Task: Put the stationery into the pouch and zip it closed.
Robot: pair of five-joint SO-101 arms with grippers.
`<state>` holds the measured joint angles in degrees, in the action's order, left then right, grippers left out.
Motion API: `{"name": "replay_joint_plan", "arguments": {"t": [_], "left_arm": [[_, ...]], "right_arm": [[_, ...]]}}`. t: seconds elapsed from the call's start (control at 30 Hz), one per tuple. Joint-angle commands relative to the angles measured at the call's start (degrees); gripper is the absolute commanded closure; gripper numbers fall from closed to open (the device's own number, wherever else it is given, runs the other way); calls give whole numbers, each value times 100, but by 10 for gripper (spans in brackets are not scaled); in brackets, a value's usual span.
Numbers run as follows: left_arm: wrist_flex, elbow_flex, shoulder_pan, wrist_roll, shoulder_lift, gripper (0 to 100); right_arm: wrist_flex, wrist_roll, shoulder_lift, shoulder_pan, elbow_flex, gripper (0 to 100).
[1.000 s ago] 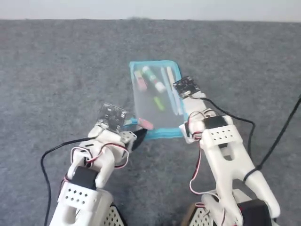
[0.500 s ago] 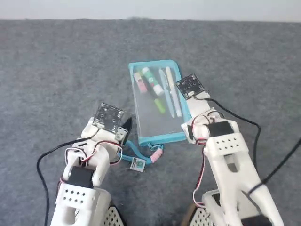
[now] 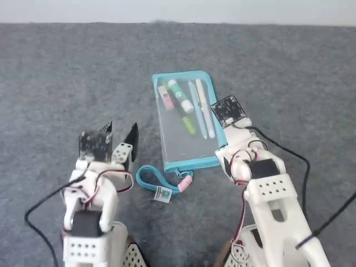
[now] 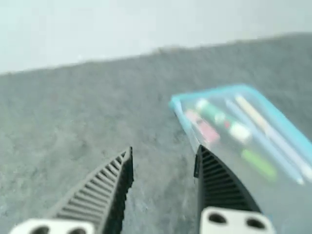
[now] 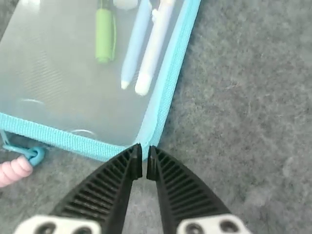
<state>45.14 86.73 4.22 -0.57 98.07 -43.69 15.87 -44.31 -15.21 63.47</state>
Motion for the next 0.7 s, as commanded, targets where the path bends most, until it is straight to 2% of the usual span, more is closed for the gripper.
{"name": "replay_joint_plan", "arguments": {"t": [0.0,0.13,0.43,0.67], "left_arm": [[18,66,62,88,730,808],[-273,92,79,88,387,808],[-334,303,35,88,659,808],[-712,497,44,88,651,808]], "right_arm": [[268,-53,-549,-22,105,961],[259,-53,-1086,-22,308,961],[286,-18,-2668,-22,1002,957],[295,-18,-3987,-22,1582,957]]}}
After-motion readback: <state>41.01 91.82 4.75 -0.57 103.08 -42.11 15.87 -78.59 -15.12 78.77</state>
